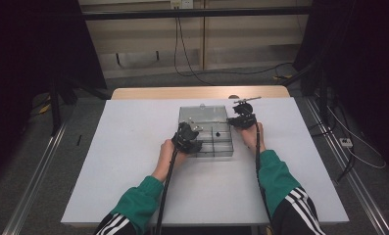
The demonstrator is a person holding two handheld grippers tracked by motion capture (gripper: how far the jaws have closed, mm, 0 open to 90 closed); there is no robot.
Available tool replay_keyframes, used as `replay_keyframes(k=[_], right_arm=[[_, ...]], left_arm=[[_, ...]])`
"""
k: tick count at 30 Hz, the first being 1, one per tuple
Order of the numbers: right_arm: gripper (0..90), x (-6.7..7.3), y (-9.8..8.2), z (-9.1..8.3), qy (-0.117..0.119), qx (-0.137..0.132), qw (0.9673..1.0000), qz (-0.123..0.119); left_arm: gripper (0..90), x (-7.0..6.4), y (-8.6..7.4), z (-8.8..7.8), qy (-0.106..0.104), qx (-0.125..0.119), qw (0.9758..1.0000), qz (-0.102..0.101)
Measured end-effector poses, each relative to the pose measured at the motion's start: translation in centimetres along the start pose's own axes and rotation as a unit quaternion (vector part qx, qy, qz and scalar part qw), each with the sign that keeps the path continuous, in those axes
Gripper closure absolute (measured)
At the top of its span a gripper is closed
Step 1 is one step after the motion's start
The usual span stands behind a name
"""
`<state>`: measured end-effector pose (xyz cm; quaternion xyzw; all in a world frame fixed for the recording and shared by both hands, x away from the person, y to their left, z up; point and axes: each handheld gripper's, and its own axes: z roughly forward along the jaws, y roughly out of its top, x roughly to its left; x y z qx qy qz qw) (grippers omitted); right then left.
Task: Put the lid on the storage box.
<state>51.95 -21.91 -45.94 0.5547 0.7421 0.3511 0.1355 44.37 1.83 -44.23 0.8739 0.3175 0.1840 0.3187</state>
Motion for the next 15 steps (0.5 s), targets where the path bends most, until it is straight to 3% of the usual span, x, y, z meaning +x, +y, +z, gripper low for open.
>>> replay_keyframes(k=[7,15], right_arm=[[90.0,-0.58,0.08,0.74,0.017,-0.014,0.9995,0.022],[90.0,-0.63,0.34,0.42,0.021,-0.039,0.9988,0.022]], left_arm=[[61.0,0.02,-0.08,0.06,-0.005,-0.007,1.0,-0.003],[60.9,0.03,-0.08,0.03,-0.004,-0.006,1.0,0.001]])
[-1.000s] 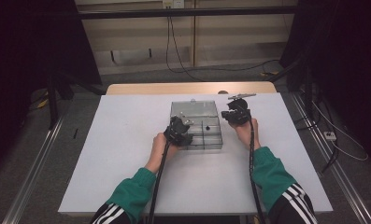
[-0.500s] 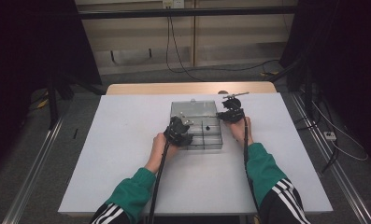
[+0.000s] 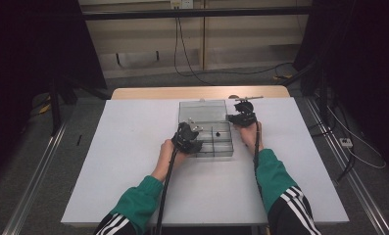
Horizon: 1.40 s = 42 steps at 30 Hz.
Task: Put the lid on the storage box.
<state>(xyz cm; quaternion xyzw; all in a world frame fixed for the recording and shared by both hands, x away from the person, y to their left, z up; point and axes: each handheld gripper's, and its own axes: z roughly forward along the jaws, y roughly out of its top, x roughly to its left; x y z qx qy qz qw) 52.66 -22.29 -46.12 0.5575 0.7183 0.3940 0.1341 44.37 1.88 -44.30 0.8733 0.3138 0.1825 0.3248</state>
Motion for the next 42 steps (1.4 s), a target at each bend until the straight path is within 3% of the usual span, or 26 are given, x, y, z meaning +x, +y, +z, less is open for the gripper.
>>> replay_keyframes(k=[14,35,40,42], right_arm=[[90.0,0.6,0.8,-1.2,-0.005,-0.039,0.9989,-0.026],[90.0,1.5,1.8,-3.0,-0.003,-0.07,0.9959,-0.057],[90.0,1.6,1.9,-3.5,0.001,-0.074,0.9954,-0.062],[90.0,1.6,2.0,-3.6,0.002,-0.076,0.9951,-0.064]], left_arm=[[60.7,0.0,0.0,0.0,0.0,0.0,1.0,0.002],[60.6,0.0,0.0,0.0,-0.004,-0.004,1.0,-0.005],[52.3,-0.2,0.0,0.2,-0.011,-0.001,0.9999,0.0],[48.5,-0.1,0.0,-0.1,-0.013,-0.012,0.9998,-0.002]])
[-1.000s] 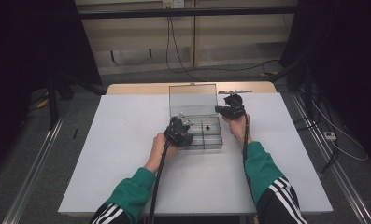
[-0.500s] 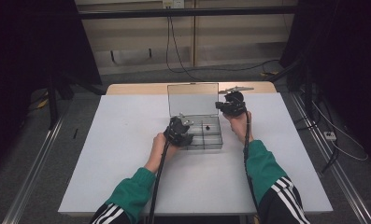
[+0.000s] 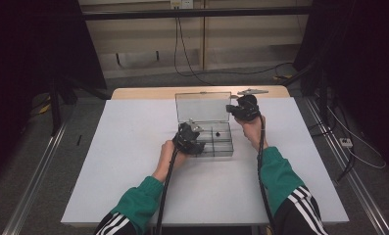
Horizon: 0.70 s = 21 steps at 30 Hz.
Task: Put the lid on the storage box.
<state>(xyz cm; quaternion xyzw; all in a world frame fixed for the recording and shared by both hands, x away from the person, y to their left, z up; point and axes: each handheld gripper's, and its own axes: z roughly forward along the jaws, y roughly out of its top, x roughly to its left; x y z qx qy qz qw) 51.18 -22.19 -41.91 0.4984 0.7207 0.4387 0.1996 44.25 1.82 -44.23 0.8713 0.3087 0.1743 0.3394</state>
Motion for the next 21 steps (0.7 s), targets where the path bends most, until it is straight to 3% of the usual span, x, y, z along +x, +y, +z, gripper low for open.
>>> replay_keyframes(k=[6,10,12,16,21], right_arm=[[90.0,0.1,0.1,-0.3,0.005,-0.002,1.0,-0.005],[90.0,0.3,0.1,-0.5,0.008,-0.004,0.9999,-0.011],[90.0,0.5,0.0,-0.8,0.011,-0.003,0.9998,-0.018],[90.0,0.9,-0.5,-1.9,0.008,0.004,0.999,-0.043],[89.3,1.1,-1.6,-4.3,0.004,0.003,0.9991,-0.043]], left_arm=[[29.5,0.4,0.1,-2.9,0.012,-0.03,0.9995,0.003],[16.8,0.6,-0.8,-5.2,0.03,-0.043,0.9986,0.003],[12.5,0.7,-1.6,-6.5,0.042,-0.052,0.9978,0.001],[4.3,1.2,-4.0,-8.9,0.06,-0.043,0.9972,-0.007],[0.0,1.7,-7.5,-11.3,0.075,-0.037,0.9964,-0.019]])
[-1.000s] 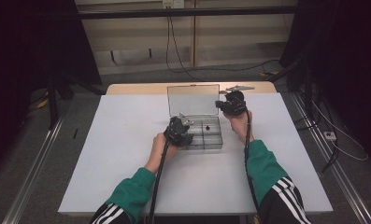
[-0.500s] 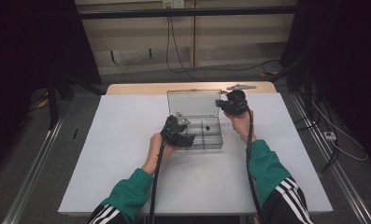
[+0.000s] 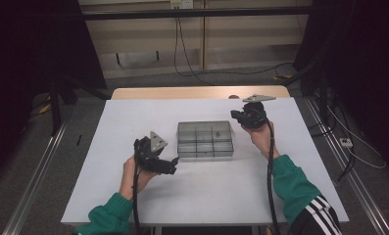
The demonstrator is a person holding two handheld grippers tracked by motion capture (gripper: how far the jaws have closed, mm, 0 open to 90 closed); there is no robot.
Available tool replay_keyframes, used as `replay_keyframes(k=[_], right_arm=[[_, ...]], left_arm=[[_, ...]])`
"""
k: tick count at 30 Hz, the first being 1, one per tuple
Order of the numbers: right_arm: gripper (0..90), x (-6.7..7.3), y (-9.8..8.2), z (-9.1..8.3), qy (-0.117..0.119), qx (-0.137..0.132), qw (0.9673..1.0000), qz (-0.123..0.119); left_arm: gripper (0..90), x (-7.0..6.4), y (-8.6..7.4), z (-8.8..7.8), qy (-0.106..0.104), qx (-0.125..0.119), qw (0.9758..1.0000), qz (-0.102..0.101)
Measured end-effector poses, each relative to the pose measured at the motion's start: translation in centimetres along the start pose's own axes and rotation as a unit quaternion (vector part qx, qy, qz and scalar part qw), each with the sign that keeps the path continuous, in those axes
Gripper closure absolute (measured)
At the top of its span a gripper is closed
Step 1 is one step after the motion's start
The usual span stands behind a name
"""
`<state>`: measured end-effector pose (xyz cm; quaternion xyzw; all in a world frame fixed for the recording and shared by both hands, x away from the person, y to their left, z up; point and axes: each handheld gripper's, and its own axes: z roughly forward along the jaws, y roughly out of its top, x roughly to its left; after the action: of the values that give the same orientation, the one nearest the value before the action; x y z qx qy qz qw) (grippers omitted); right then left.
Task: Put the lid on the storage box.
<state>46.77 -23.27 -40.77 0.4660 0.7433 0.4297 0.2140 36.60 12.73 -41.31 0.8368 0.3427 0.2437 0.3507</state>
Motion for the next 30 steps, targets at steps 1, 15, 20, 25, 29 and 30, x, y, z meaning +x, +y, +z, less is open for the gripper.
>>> replay_keyframes(k=[1,15,20,25,29,30], right_arm=[[85.7,0.1,-0.4,-0.4,0.003,0.002,1.0,-0.001],[37.5,3.2,-5.6,-6.2,0.053,0.045,0.9972,-0.027],[24.3,4.6,-6.1,-7.8,0.063,0.053,0.9959,-0.039],[11.2,5.8,-7.4,-8.9,0.073,0.065,0.9939,-0.049],[5.8,6.8,-8.6,-9.7,0.081,0.068,0.9926,-0.059],[4.2,7.0,-8.9,-9.9,0.081,0.068,0.9924,-0.062]], left_arm=[[0.0,0.1,-0.5,-0.4,0.002,0.001,1.0,-0.001],[0.0,-0.8,-3.9,-3.4,0.008,-0.005,0.9999,0.006],[0.0,-1.2,-4.5,-4.0,0.008,-0.008,0.9999,0.008],[0.0,-1.5,-5.0,-4.6,0.005,-0.011,0.9999,0.012],[0.0,-1.9,-5.5,-5.1,0.005,-0.012,0.9997,0.021],[0.0,-2.0,-5.6,-5.2,0.003,-0.01,0.9997,0.021]])
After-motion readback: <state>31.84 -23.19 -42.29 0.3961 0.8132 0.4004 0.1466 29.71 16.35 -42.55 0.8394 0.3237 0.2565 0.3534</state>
